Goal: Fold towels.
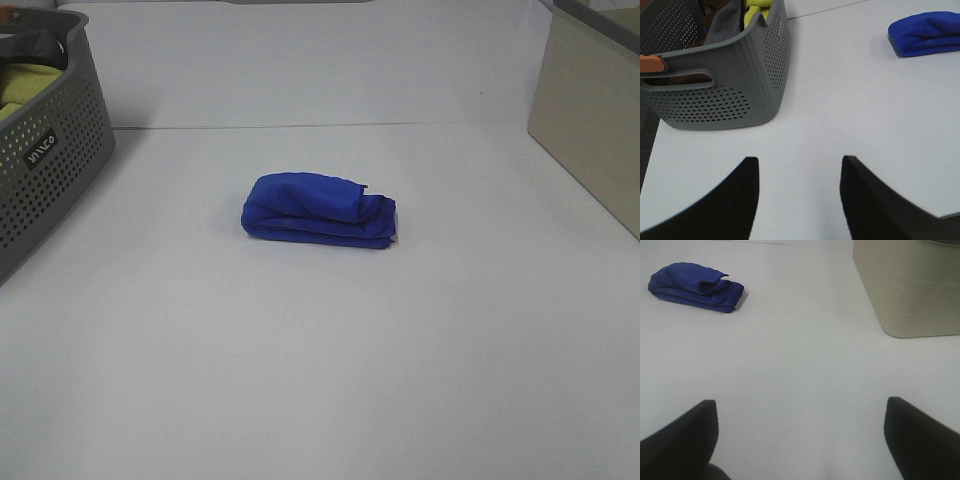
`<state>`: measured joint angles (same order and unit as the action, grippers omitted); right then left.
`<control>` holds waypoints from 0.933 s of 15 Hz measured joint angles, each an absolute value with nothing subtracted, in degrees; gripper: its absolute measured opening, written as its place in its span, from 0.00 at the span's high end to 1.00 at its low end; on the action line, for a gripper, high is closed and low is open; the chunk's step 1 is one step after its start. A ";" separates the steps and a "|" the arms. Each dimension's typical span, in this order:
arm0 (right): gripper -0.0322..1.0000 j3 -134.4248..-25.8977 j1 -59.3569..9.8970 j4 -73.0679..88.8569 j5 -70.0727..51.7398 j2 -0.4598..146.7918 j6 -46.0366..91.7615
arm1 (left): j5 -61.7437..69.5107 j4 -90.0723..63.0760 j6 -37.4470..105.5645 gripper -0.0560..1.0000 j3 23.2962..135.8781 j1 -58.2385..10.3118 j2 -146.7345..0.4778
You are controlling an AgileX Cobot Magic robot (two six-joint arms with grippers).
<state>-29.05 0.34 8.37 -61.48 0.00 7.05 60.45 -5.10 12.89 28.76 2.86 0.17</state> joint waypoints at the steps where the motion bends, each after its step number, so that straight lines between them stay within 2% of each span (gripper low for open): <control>1: 0.15 -28.88 0.34 8.59 -61.48 -0.29 7.05 | 60.45 -5.10 12.89 0.48 28.76 2.86 0.17; 14: 0.15 -28.88 0.34 8.65 -61.48 -0.29 7.05 | 60.45 -5.10 12.89 0.48 28.76 2.86 0.17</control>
<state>-28.88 0.34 8.65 -61.48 -0.29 7.05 60.45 -5.10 12.89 28.76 2.86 0.17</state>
